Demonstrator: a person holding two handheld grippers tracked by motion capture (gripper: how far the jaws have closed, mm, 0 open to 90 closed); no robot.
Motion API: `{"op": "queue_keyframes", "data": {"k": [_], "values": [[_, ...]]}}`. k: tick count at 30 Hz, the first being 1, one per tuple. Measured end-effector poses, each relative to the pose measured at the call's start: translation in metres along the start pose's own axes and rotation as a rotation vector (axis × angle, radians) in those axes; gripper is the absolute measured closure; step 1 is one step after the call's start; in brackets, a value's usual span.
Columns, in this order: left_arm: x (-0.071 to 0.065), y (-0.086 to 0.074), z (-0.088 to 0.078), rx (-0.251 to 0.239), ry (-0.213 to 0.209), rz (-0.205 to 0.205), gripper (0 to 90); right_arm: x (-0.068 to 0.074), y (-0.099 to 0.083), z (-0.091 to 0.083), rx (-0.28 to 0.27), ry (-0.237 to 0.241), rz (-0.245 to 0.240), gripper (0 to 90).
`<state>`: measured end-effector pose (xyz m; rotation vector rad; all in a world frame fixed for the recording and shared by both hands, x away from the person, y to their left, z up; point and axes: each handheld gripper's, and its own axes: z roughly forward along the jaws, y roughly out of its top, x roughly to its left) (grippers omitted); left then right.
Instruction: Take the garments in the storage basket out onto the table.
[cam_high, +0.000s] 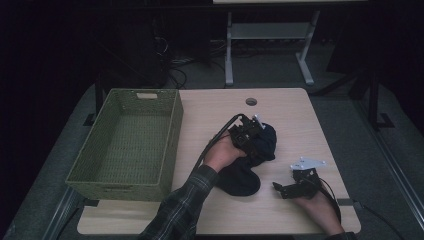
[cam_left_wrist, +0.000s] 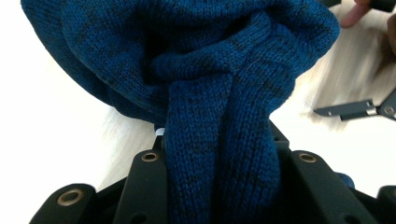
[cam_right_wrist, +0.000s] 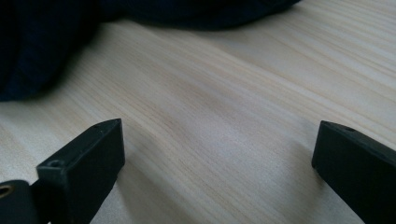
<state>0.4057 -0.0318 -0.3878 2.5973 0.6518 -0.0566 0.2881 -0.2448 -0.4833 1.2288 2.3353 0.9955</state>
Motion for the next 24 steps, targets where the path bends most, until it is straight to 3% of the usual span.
{"op": "queue_keyframes", "data": {"k": [7,10,11,12,18,24], "values": [[0.007,-0.001,0.015,-0.001,-0.006,-0.007,62.1,0.000,0.000,0.000,0.002,-0.001,-0.001,2.0],[0.012,-0.002,0.016,0.004,-0.020,-0.010,55.2,0.000,0.000,0.000,0.002,-0.001,-0.002,1.9],[0.013,-0.002,0.014,-0.013,-0.022,-0.018,52.0,0.000,0.000,0.000,-0.001,0.000,-0.001,2.0],[0.015,-0.002,0.011,-0.027,-0.021,-0.022,41.9,0.000,0.000,0.000,0.002,-0.001,-0.003,1.9],[0.009,-0.008,-0.017,-0.100,0.016,0.000,21.7,0.000,0.000,0.000,0.004,0.002,-0.002,1.9],[0.009,-0.012,-0.036,-0.138,0.053,0.010,18.3,0.000,0.000,0.000,0.004,0.001,-0.003,1.9]]}}
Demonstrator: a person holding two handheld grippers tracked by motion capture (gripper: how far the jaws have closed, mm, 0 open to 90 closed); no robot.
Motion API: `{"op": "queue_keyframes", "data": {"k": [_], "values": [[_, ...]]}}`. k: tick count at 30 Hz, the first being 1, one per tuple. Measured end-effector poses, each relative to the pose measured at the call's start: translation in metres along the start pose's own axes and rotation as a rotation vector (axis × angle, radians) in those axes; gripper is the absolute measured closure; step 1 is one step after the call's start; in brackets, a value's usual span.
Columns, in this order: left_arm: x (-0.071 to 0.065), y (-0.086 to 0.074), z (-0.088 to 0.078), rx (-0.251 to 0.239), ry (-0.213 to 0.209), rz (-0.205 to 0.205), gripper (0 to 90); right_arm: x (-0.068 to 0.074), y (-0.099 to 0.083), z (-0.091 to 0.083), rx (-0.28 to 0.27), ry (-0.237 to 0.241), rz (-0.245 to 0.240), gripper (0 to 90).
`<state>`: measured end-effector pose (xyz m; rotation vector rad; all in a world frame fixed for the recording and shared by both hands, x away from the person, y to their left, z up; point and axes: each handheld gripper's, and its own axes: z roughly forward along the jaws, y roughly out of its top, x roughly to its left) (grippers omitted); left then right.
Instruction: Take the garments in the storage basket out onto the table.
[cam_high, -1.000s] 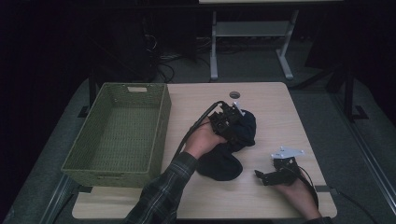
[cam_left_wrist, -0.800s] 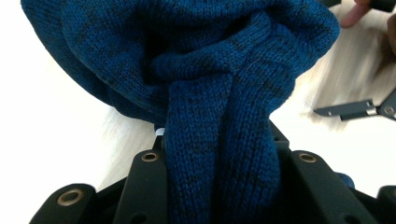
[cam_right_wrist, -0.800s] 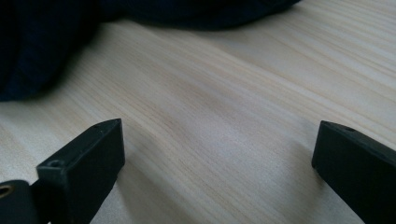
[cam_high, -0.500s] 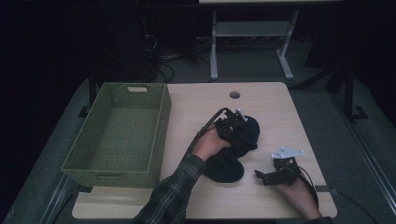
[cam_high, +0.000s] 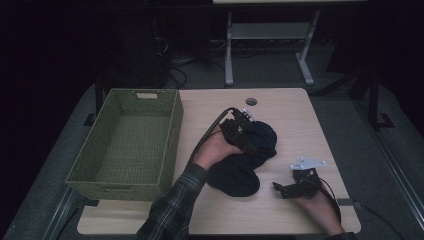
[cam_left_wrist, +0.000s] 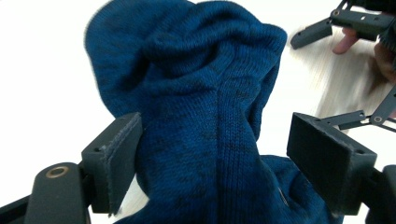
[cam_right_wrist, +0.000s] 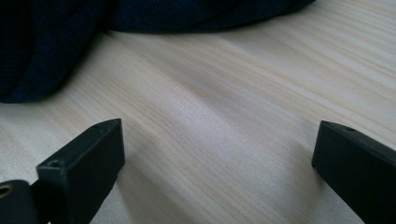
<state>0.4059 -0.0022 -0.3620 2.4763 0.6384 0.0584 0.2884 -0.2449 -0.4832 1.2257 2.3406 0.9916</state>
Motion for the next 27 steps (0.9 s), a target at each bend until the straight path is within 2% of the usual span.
{"op": "queue_keyframes", "data": {"k": [2,3,8,10,11,12,13,14,15,19,20,23,27], "values": [[0.005,-0.004,-0.013,-0.002,0.012,0.007,17.7,0.000,0.000,0.000,0.001,-0.002,0.002,1.9],[0.005,-0.004,-0.013,-0.002,0.012,0.007,17.7,0.000,0.000,0.000,0.001,-0.002,0.002,1.9],[0.010,-0.019,-0.041,-0.047,0.051,-0.019,18.0,0.000,0.000,0.000,0.000,-0.002,0.002,1.9],[0.007,-0.029,-0.053,-0.066,0.056,-0.022,24.1,0.000,0.000,0.000,0.001,-0.001,0.002,1.9],[0.007,-0.029,-0.053,-0.066,0.056,-0.022,31.5,0.000,0.000,0.000,0.001,-0.001,0.002,1.9],[0.006,-0.033,-0.056,-0.069,0.045,-0.027,41.2,0.000,0.000,0.000,0.001,-0.002,0.002,1.9],[0.006,-0.037,-0.058,-0.073,0.032,-0.040,41.2,0.000,0.000,0.000,0.001,-0.002,0.002,1.9],[0.006,-0.041,-0.060,-0.071,0.022,-0.044,49.0,0.000,0.000,0.000,0.000,-0.002,0.002,2.0],[0.005,-0.044,-0.061,-0.067,0.019,-0.043,63.5,0.000,0.000,0.000,0.000,-0.002,0.001,2.0],[0.000,-0.062,-0.059,-0.022,0.011,-0.062,85.6,0.000,0.000,0.000,0.000,-0.002,0.001,1.9],[0.000,-0.062,-0.059,-0.022,0.011,-0.062,89.8,0.000,0.000,0.000,0.000,-0.002,0.001,1.9],[-0.007,-0.075,-0.051,0.019,0.021,-0.069,90.0,0.000,0.000,0.000,0.000,-0.002,0.001,1.9],[-0.012,-0.086,-0.040,0.032,0.013,-0.076,89.9,0.000,0.000,0.000,0.000,-0.002,0.001,1.9]]}}
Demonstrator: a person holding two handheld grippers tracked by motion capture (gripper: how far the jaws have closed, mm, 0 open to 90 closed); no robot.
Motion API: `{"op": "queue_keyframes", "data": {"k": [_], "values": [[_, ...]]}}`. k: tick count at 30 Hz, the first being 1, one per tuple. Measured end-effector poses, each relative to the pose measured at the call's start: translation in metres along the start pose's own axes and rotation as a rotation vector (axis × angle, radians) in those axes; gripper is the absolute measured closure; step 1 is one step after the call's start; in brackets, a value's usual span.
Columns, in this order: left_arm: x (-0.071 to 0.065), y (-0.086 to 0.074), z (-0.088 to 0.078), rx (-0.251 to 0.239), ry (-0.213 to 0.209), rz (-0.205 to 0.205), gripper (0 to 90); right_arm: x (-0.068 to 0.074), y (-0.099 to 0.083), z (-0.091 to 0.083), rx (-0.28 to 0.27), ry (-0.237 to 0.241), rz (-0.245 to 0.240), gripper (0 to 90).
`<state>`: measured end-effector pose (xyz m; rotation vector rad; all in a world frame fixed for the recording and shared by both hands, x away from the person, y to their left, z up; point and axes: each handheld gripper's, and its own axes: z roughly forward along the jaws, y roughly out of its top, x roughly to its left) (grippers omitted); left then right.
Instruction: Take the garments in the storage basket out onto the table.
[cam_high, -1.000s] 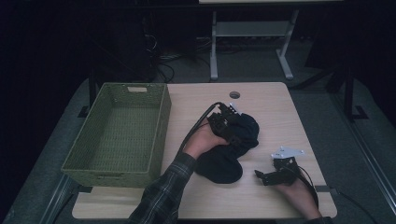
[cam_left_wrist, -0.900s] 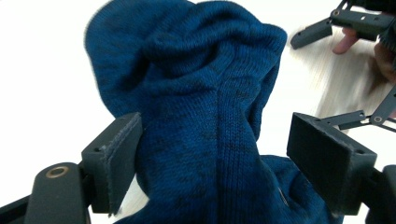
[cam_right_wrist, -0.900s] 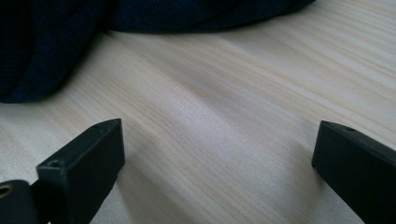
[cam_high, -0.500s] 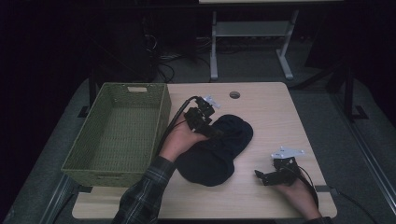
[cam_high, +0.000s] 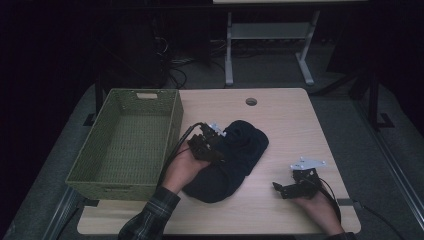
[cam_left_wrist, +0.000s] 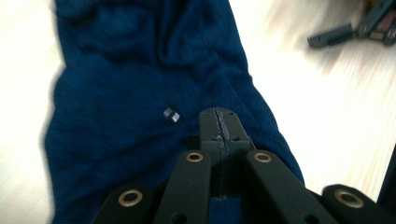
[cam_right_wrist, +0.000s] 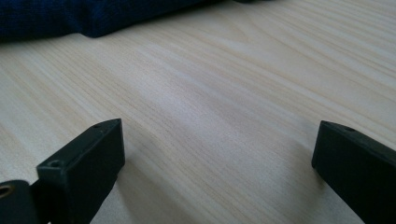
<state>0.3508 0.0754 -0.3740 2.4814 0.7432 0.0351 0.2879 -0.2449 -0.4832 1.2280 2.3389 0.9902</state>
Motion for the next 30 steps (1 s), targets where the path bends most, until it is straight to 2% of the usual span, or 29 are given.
{"op": "queue_keyframes", "data": {"k": [2,3,5,7,10,13,16,18,22,26,27,30], "values": [[-0.002,-0.008,0.010,0.018,0.005,-0.012,89.9,0.000,0.000,0.000,0.000,0.000,0.000,1.9],[-0.002,-0.017,0.020,0.027,-0.002,-0.030,89.9,0.000,0.000,0.000,0.000,0.000,-0.001,2.0],[-0.001,-0.021,0.025,0.042,-0.002,-0.033,89.9,0.000,0.000,0.000,0.000,0.000,0.000,2.0],[-0.001,-0.028,0.035,0.070,0.010,-0.042,89.9,0.000,0.000,0.000,0.001,0.000,0.001,2.0],[0.000,-0.036,0.045,0.111,0.038,-0.034,89.9,0.000,0.000,0.000,0.000,0.000,0.001,2.0],[0.001,-0.039,0.048,0.117,0.044,-0.035,89.9,0.000,0.000,0.000,0.000,0.000,0.000,2.0],[0.001,-0.042,0.053,0.130,0.031,-0.037,89.9,0.000,0.000,0.000,0.000,0.000,0.000,2.0],[-0.001,-0.043,0.054,0.122,0.040,-0.025,89.9,0.000,0.000,0.000,0.001,0.000,0.000,2.0],[-0.006,-0.042,0.056,0.111,0.026,-0.023,89.9,0.000,0.000,0.000,0.001,0.000,0.000,2.0],[-0.015,-0.039,0.060,0.097,-0.023,-0.010,89.9,0.000,0.000,0.000,0.001,0.000,0.000,2.0],[-0.020,-0.036,0.064,0.094,-0.044,0.005,89.9,0.000,0.000,0.000,0.001,0.000,0.000,1.9],[-0.025,-0.033,0.067,0.098,-0.067,0.022,89.9,0.000,0.000,0.000,0.001,0.000,0.000,2.0]]}}
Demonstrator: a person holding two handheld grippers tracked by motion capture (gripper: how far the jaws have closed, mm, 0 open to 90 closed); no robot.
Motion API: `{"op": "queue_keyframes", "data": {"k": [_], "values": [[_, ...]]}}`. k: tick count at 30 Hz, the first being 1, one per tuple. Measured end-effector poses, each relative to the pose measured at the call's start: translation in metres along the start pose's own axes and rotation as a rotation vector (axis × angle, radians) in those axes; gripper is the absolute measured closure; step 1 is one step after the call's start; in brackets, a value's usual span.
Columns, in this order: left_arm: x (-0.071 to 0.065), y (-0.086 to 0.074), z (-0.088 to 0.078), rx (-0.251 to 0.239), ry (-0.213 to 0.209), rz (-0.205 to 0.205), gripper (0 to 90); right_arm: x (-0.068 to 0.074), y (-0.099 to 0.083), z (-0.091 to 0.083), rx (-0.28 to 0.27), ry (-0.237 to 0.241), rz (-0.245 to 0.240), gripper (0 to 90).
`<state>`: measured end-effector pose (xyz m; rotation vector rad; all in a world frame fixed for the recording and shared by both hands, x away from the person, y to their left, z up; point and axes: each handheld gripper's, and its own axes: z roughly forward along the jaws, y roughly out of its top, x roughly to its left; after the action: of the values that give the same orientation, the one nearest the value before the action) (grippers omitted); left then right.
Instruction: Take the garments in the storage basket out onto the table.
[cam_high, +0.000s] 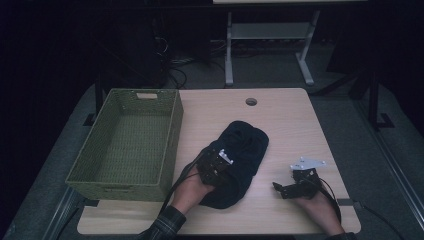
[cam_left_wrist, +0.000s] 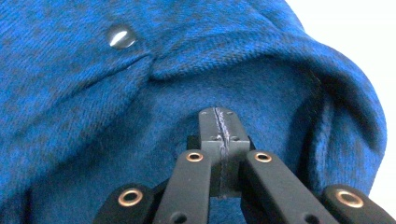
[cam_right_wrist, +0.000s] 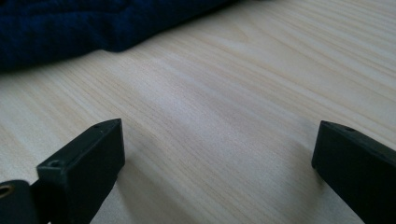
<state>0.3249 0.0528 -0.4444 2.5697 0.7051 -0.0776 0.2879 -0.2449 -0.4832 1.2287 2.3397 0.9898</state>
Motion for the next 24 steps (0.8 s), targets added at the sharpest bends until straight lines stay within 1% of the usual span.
{"op": "queue_keyframes", "data": {"k": [2,3,4,7,8,9,10,11,13,15,17,19,22,23,24], "values": [[-0.006,0.004,0.004,-0.003,-0.018,0.014,89.9,0.000,0.000,0.000,0.000,0.000,0.000,2.0],[-0.012,0.008,0.007,-0.008,-0.034,0.030,89.9,0.000,0.000,0.000,0.000,0.000,-0.001,2.0],[-0.012,0.008,0.007,-0.008,-0.034,0.030,89.9,0.000,0.000,0.000,0.000,0.000,-0.001,2.0],[-0.021,0.014,0.014,-0.020,-0.075,0.040,89.9,0.000,0.000,0.000,0.000,0.000,0.000,2.0],[-0.024,0.016,0.016,-0.022,-0.084,0.049,89.9,0.000,0.000,0.000,0.000,0.000,0.000,2.0],[-0.024,0.016,0.016,-0.022,-0.084,0.049,89.9,0.000,0.000,0.000,0.000,0.000,0.000,2.0],[-0.030,0.021,0.021,-0.025,-0.104,0.063,89.9,0.000,0.000,0.000,0.000,0.000,0.000,1.9],[-0.033,0.022,0.024,-0.027,-0.111,0.072,89.9,0.000,0.000,0.000,0.000,0.000,0.000,2.0],[-0.036,0.024,0.025,-0.029,-0.109,0.086,89.9,0.000,0.000,0.000,0.000,0.000,0.000,2.0],[-0.036,0.023,0.022,-0.030,-0.105,0.090,89.8,0.000,0.000,0.000,0.000,0.000,0.000,1.9],[-0.032,0.021,0.015,-0.042,-0.101,0.081,89.8,0.000,0.000,0.000,0.000,0.000,0.000,1.9],[-0.026,0.019,0.006,-0.059,-0.089,0.073,89.6,0.000,0.000,0.000,0.000,0.000,-0.001,2.0],[-0.015,0.015,-0.009,-0.095,-0.064,0.048,88.5,-0.001,-0.001,-0.001,-0.002,-0.006,-0.003,2.0],[-0.012,0.014,-0.014,-0.103,-0.054,0.041,88.4,-0.001,-0.001,-0.001,0.001,-0.008,0.005,2.4],[-0.008,0.012,-0.019,-0.113,-0.044,0.032,88.4,-0.001,-0.001,-0.002,0.007,-0.008,0.005,5.6]]}}
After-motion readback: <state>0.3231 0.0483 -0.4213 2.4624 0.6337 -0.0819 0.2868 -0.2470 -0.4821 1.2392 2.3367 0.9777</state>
